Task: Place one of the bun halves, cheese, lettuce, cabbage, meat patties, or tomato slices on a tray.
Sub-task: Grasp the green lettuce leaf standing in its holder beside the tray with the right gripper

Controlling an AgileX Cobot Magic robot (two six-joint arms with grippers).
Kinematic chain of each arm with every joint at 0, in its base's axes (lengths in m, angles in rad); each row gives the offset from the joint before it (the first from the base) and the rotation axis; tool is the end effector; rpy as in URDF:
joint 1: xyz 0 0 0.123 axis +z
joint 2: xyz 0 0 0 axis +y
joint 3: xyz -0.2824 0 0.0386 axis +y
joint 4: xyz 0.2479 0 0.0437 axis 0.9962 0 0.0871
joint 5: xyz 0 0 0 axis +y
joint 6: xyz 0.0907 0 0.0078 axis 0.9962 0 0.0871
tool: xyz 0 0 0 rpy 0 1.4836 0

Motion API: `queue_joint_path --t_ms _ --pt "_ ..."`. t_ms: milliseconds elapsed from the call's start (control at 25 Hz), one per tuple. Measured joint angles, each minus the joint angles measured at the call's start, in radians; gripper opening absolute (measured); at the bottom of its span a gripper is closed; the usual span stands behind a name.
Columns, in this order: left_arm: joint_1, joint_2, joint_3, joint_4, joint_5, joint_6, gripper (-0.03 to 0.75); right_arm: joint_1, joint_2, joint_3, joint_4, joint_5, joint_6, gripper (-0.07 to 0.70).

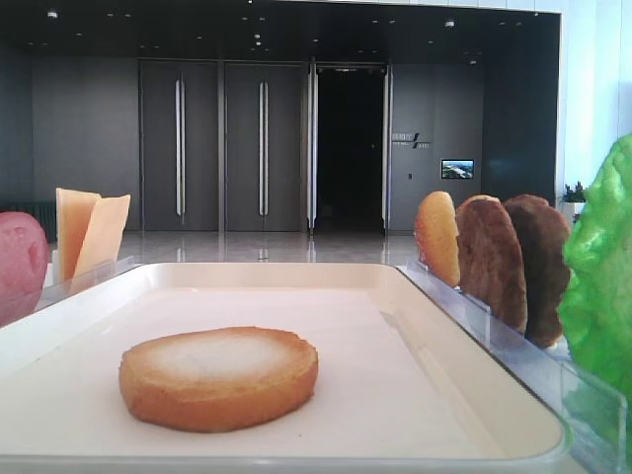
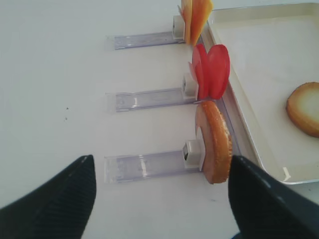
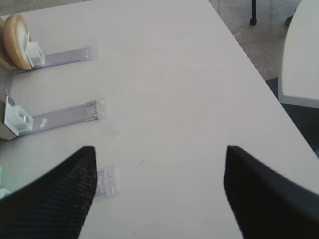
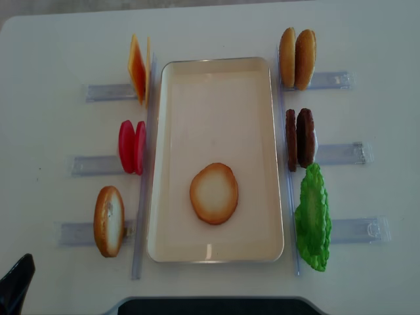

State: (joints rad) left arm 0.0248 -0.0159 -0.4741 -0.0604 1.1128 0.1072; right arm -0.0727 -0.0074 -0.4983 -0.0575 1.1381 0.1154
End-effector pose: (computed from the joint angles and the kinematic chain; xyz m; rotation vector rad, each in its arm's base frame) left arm -0.0066 -0.0051 0.2659 0.0910 2.1028 0.0062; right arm -0.0096 -0.0041 0.2706 0.2042 2.1050 -0.0441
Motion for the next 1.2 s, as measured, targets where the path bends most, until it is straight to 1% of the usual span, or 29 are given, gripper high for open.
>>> queue_joint_path --t_ms 1200 --pt "0.0 0.0 0.0 0.0 0.0 0.0 0.633 0.0 0.0 0.0 0.0 0.0 0.0 0.535"
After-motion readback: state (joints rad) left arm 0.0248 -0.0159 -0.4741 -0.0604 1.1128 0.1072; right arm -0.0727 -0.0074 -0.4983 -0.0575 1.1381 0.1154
